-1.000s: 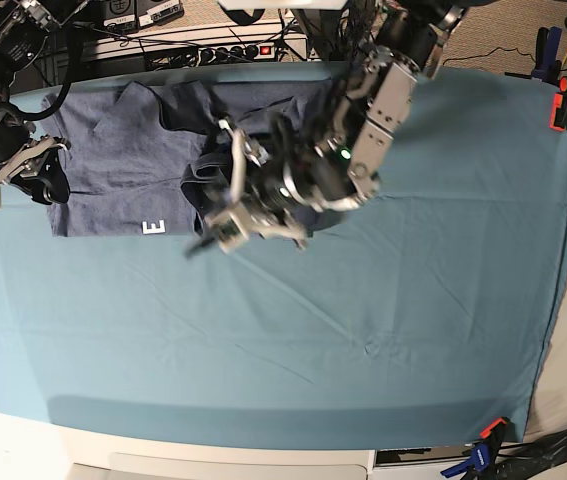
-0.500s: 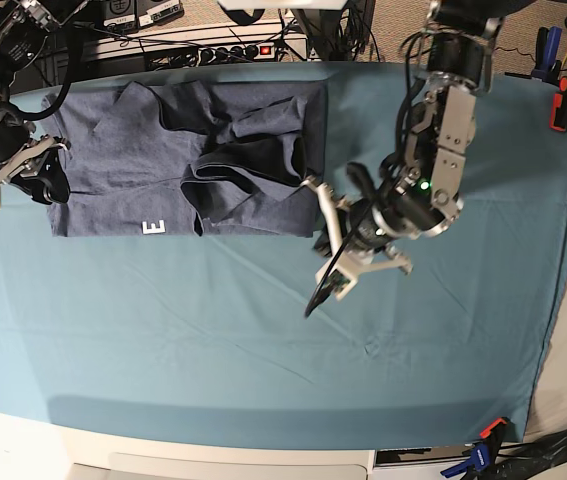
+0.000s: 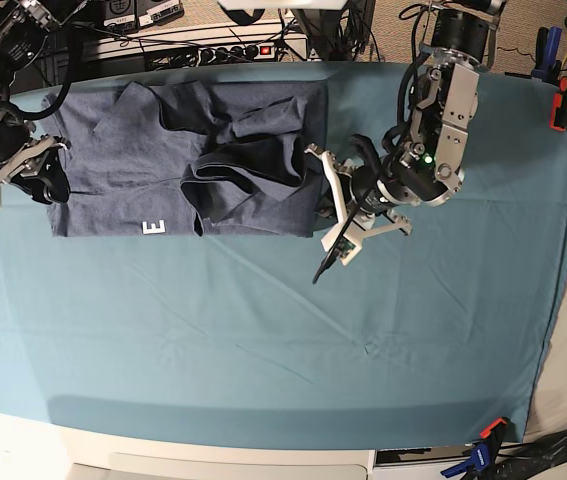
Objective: Fold the T-shirt properly
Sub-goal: 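Open the left gripper and raise it off the folded shirt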
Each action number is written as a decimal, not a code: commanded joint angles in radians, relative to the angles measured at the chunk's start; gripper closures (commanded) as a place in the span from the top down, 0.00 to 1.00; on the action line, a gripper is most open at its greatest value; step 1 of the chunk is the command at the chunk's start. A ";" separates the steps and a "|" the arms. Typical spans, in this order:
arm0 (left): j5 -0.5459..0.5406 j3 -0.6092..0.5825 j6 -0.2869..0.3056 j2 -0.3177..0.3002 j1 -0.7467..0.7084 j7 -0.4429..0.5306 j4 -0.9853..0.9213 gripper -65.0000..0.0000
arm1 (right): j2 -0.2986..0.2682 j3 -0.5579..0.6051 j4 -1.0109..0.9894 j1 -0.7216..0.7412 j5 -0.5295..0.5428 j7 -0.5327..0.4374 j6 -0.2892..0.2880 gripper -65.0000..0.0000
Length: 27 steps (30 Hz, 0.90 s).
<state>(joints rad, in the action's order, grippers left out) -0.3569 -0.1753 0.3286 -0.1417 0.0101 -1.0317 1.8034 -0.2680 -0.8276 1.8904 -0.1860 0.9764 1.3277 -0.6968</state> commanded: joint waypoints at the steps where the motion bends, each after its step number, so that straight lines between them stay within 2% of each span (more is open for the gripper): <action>1: -0.026 0.003 0.001 0.003 0.011 0.014 0.019 0.00 | -0.020 -0.005 0.013 0.006 0.022 -0.024 -0.001 0.29; 13: 0.010 0.001 0.005 0.098 0.005 0.074 0.018 0.00 | -0.020 -0.005 0.013 0.006 0.022 -0.030 -0.001 0.29; 20: 0.111 -0.079 0.003 0.100 0.006 0.130 -0.011 0.00 | -0.020 -0.005 0.013 0.006 0.022 -0.046 -0.001 0.29; 23: 0.154 -0.135 -0.024 0.100 0.007 0.150 -0.045 0.00 | -0.020 -0.005 0.013 0.006 0.021 -0.045 -0.001 0.29; 27: 0.159 -0.179 -0.034 0.100 0.007 0.146 -0.061 0.00 | -0.020 -0.005 0.013 0.006 0.021 -0.046 -0.001 0.29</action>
<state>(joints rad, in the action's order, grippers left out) -0.1871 -0.3531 0.2943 -0.0486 0.0006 -0.9043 1.7233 -0.2680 -0.8276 1.8904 -0.1860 0.9768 1.3056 -0.6968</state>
